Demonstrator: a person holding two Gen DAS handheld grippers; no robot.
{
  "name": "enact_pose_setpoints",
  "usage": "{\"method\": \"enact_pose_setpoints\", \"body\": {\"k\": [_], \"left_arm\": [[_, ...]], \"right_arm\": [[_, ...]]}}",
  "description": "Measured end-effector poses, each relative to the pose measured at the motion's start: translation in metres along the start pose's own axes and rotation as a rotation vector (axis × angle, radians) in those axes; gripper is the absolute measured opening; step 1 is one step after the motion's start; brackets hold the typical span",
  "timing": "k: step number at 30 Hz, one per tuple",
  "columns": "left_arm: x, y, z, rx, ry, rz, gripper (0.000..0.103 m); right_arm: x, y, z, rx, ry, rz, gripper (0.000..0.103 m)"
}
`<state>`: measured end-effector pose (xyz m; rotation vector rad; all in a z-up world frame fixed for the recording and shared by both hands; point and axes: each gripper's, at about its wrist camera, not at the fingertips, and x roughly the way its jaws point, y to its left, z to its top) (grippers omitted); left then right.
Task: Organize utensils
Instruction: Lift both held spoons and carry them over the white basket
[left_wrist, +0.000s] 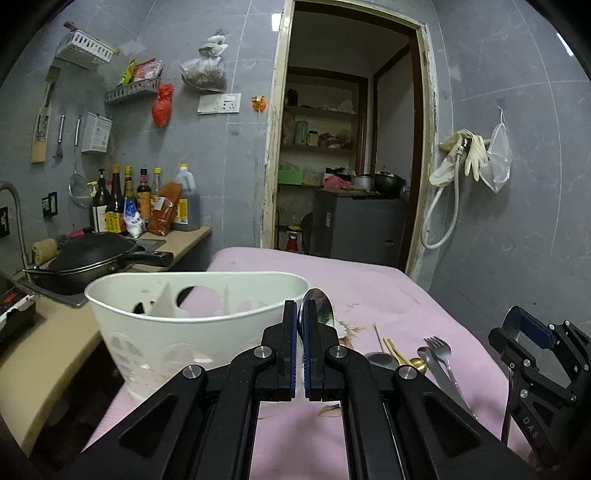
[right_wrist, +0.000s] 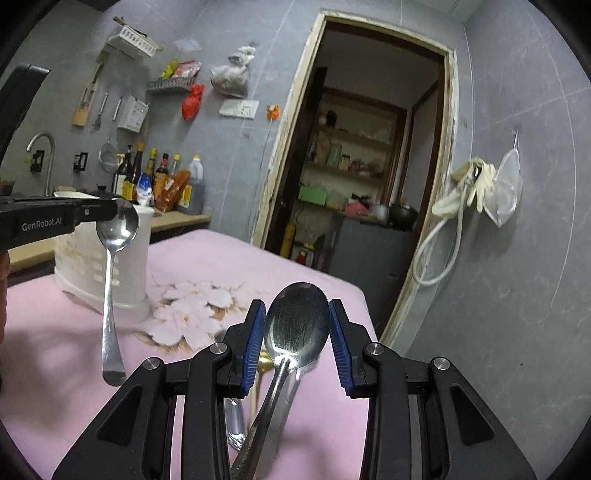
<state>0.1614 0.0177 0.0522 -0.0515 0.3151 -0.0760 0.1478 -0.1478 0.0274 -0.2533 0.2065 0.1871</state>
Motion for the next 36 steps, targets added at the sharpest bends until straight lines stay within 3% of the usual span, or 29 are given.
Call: {"method": "enact_pose_setpoints", "body": {"k": [4,10,15,22,29,36], "left_arm": [[-0.014,0.012,0.011,-0.012,-0.022,0.009,0.001],[-0.039,0.043,0.044,-0.032,-0.085,0.055,0.001],[-0.058,0.075,0.071,-0.022,-0.159,0.169,0.001],[-0.060,0.119,0.089,-0.003,-0.209,0.363,0.001],[-0.033,0.153,0.080,0.037,-0.211,0.507,0.001],[-0.001,0.163,0.054,0.034,-0.179,0.544,0.001]], "right_arm": [[-0.004,0.005,0.014,0.009,-0.063,0.019,0.032],[-0.003,0.015,0.056,0.048,-0.191,0.137,0.032],[0.010,0.032,0.107,0.086,-0.325,0.281,0.032],[0.041,0.066,0.153,0.124,-0.467,0.396,0.032],[0.070,0.085,0.154,0.190,-0.513,0.380,0.032],[0.092,0.101,0.131,0.176,-0.469,0.329,0.032]]}}
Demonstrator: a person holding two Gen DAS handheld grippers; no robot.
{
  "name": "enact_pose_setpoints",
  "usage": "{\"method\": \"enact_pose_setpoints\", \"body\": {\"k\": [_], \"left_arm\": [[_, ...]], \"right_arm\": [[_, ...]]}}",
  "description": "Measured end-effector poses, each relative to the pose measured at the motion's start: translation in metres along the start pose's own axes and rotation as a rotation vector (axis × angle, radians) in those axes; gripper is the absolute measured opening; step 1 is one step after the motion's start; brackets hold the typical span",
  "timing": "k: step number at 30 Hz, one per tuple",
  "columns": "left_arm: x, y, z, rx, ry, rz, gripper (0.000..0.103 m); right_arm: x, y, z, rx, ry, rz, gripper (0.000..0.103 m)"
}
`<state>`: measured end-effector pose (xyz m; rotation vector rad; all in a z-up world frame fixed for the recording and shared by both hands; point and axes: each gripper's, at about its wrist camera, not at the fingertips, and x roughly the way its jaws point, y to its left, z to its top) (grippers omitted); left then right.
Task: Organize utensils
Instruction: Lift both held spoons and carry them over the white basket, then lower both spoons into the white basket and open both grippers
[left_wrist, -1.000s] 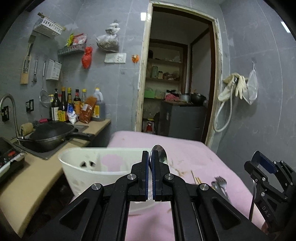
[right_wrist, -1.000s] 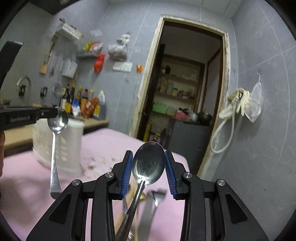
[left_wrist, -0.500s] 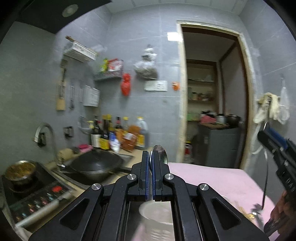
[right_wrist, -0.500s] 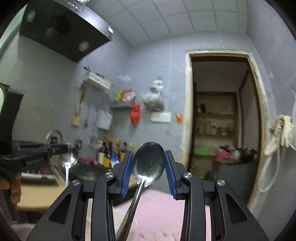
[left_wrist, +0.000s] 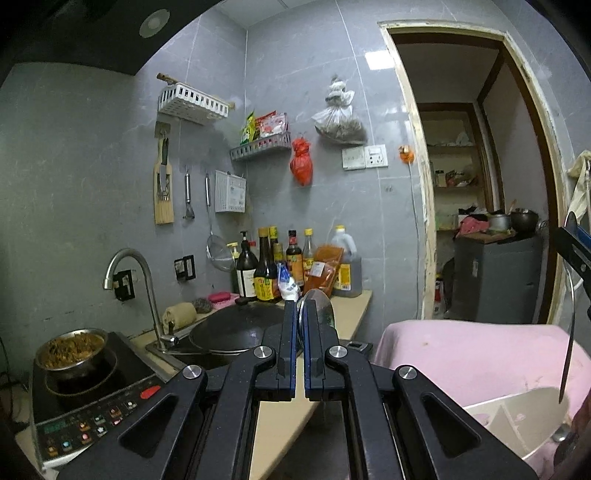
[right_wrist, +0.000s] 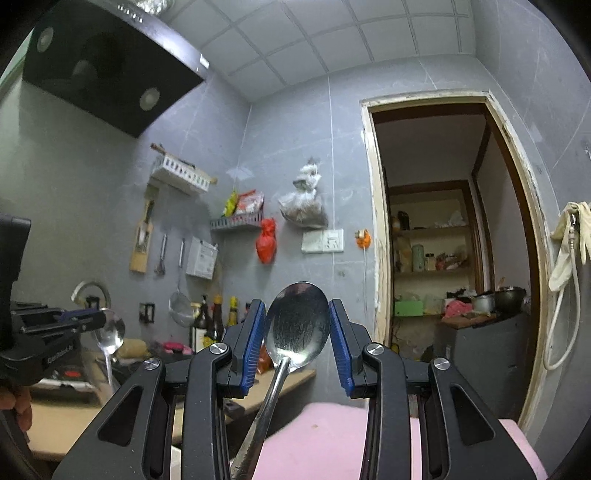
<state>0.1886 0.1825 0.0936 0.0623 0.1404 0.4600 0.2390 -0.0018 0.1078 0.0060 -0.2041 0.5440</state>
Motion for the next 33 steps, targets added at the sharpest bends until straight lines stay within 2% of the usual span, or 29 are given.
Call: {"method": "enact_pose_setpoints", "body": {"k": [5,13,16,21,24,27,31,33], "left_arm": [[0.007,-0.012,-0.016,0.038,-0.007,-0.003,0.001],[0.005,-0.026,-0.031,0.028,0.042,-0.101,0.002],[0.001,-0.027,-0.035,0.001,0.062,-0.156,0.004],[-0.002,-0.021,-0.033,-0.087,0.121,-0.305,0.007],[-0.005,-0.017,-0.028,-0.125,0.146,-0.364,0.009],[-0.007,-0.013,-0.023,-0.168,0.160,-0.411,0.013],[-0.013,-0.005,-0.015,-0.240,0.169,-0.452,0.034],[-0.016,-0.003,-0.009,-0.261,0.162,-0.466,0.037]], "right_arm": [[0.006,0.005,-0.021,-0.040,0.066,0.011,0.032],[0.004,0.011,-0.042,-0.082,0.166,0.038,0.033],[0.000,0.013,-0.049,-0.095,0.203,0.049,0.033],[-0.004,0.015,-0.057,-0.103,0.261,0.067,0.033],[-0.007,0.016,-0.057,-0.095,0.281,0.079,0.043],[-0.012,0.014,-0.053,-0.075,0.280,0.084,0.045],[-0.019,0.008,-0.037,-0.042,0.256,0.087,0.054],[-0.024,0.005,-0.028,-0.038,0.239,0.081,0.058]]}}
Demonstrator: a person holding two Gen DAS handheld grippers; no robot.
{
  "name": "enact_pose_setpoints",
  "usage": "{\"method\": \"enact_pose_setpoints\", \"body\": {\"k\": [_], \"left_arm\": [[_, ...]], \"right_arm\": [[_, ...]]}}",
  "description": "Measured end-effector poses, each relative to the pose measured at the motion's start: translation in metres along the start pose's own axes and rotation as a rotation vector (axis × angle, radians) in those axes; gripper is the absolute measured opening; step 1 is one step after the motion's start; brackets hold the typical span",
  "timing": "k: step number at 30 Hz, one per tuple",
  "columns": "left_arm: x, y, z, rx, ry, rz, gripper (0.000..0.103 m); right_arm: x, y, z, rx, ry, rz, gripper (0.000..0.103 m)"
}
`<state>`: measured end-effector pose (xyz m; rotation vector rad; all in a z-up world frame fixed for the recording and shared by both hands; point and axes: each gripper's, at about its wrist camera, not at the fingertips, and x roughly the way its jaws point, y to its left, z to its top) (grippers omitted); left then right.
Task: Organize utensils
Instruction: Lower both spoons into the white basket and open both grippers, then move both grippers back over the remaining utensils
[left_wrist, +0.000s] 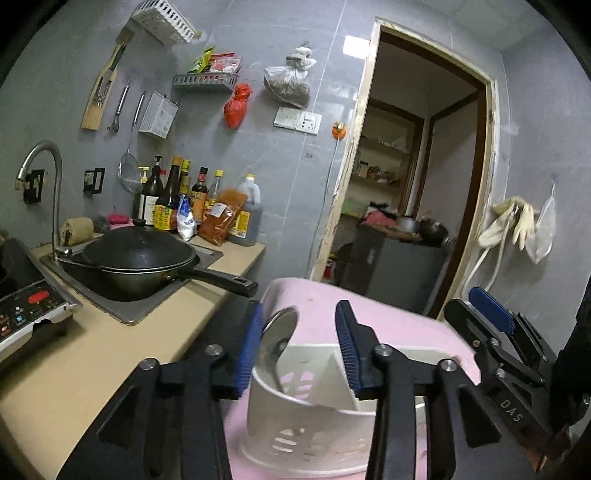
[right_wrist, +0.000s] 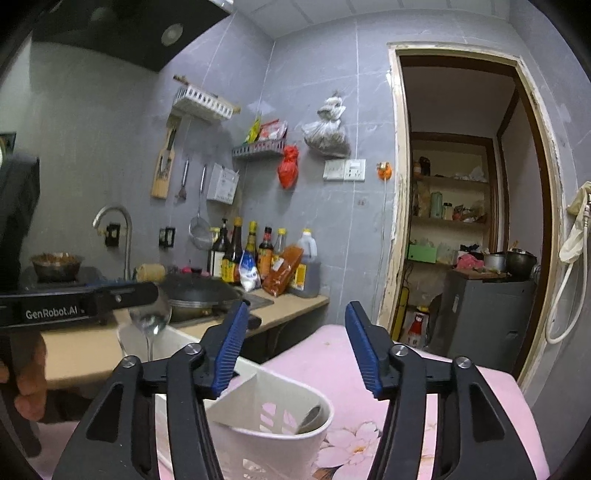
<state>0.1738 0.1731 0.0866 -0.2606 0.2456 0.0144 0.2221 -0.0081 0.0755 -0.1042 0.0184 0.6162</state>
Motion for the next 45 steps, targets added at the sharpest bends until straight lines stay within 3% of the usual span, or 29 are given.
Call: {"method": "enact_pose_setpoints", "body": {"k": [6,12,17,23,31,38,45], "left_arm": [[-0.012,-0.016,0.012,0.011,-0.028,-0.024,0.051],[-0.025,-0.039,0.012,0.017,-0.078,-0.052,0.080],[-0.033,-0.063,0.006,0.059,-0.126,-0.037,0.097],[-0.039,-0.093,-0.011,0.130,-0.159,-0.027,0.100],[-0.033,-0.129,-0.041,0.212,-0.102,-0.083,0.100],[-0.011,-0.156,-0.066,0.232,0.051,-0.168,0.100],[0.017,-0.181,-0.086,0.268,0.200,-0.194,0.100]], "right_arm": [[-0.025,-0.015,0.019,0.028,-0.046,-0.032,0.079],[-0.056,-0.037,0.028,0.045,-0.080,-0.098,0.101],[-0.085,-0.053,0.027,0.033,-0.093,-0.173,0.103],[-0.118,-0.072,0.017,0.003,-0.083,-0.275,0.103],[-0.149,-0.093,-0.007,-0.023,-0.045,-0.374,0.103],[-0.165,-0.120,-0.031,0.005,0.032,-0.427,0.103],[-0.162,-0.147,-0.053,0.053,0.189,-0.442,0.103]]}}
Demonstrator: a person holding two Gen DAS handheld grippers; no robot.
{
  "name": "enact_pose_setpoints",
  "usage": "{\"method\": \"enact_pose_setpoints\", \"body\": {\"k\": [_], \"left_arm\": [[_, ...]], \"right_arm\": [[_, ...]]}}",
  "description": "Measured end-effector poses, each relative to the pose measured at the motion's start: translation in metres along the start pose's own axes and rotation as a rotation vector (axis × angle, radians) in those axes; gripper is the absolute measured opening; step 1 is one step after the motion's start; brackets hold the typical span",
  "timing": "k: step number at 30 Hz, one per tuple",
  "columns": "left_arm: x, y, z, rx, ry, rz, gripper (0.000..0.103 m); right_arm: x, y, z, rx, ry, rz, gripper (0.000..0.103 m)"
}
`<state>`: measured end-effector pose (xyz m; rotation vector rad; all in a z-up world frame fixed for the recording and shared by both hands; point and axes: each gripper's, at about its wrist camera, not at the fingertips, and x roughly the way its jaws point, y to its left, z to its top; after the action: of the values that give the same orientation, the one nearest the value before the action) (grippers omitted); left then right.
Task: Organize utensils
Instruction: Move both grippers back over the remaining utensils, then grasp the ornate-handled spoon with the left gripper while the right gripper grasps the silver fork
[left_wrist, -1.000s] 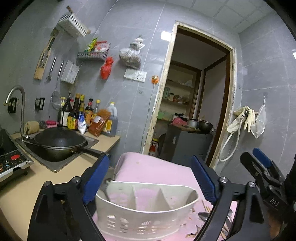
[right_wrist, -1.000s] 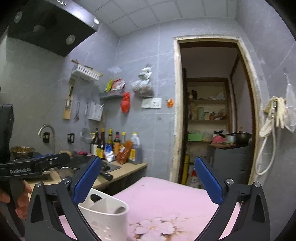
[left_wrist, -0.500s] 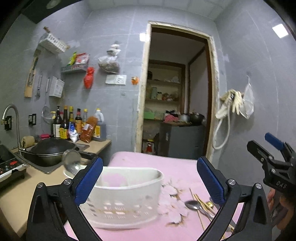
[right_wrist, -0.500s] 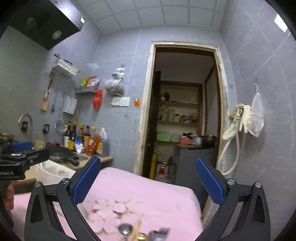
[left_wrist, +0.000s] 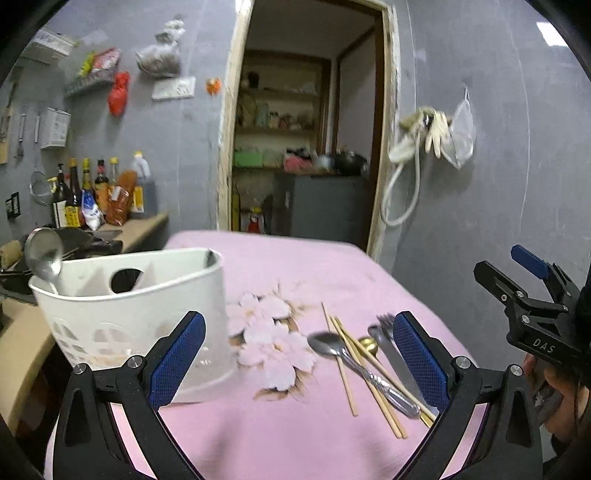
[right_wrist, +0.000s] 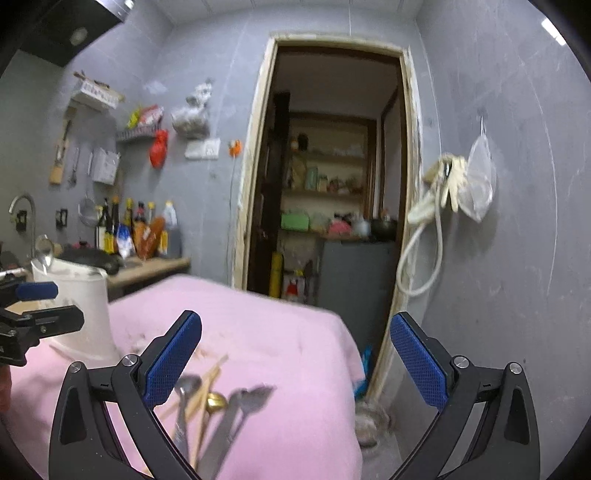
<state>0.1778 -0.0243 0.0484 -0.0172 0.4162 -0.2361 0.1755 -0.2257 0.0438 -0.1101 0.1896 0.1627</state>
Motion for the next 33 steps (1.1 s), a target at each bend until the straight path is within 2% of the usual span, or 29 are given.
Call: {"method": "enact_pose_setpoints", "body": {"k": [5,7,8,10,12,14,16,18,27,29,33], "left_arm": [[0.027,-0.012,-0.006,0.036,0.106,0.002,0.099],[0.039,-0.014,-0.008,0.034,0.153,-0.006,0.097],[0.044,-0.014,-0.008,0.028,0.174,-0.016,0.093],[0.055,-0.015,-0.010,0.010,0.221,-0.039,0.085],[0.070,-0.016,-0.013,-0.008,0.279,-0.063,0.076],[0.080,-0.018,-0.016,-0.013,0.326,-0.083,0.062],[0.091,-0.020,-0.018,-0.016,0.374,-0.099,0.053],[0.102,-0.020,-0.022,-0.028,0.420,-0.113,0.047],[0.146,-0.018,-0.029,-0.108,0.560,-0.125,0.043],[0.152,-0.017,-0.030,-0.115,0.568,-0.123,0.035],[0.153,-0.013,-0.028,-0.135,0.564,-0.130,0.028]], "right_arm": [[0.017,-0.007,-0.016,0.010,0.130,0.016,0.103],[0.026,-0.011,-0.022,0.023,0.183,0.032,0.098],[0.030,-0.011,-0.024,0.028,0.208,0.044,0.096],[0.037,-0.012,-0.029,0.035,0.253,0.067,0.082],[0.044,-0.012,-0.033,0.040,0.296,0.091,0.074],[0.047,-0.013,-0.035,0.042,0.322,0.113,0.069],[0.050,-0.011,-0.037,0.035,0.345,0.126,0.061],[0.053,-0.010,-0.039,0.026,0.363,0.138,0.058],[0.061,-0.011,-0.045,0.032,0.413,0.174,0.056],[0.063,-0.012,-0.046,0.036,0.420,0.176,0.056],[0.063,-0.013,-0.046,0.038,0.427,0.176,0.056]]}}
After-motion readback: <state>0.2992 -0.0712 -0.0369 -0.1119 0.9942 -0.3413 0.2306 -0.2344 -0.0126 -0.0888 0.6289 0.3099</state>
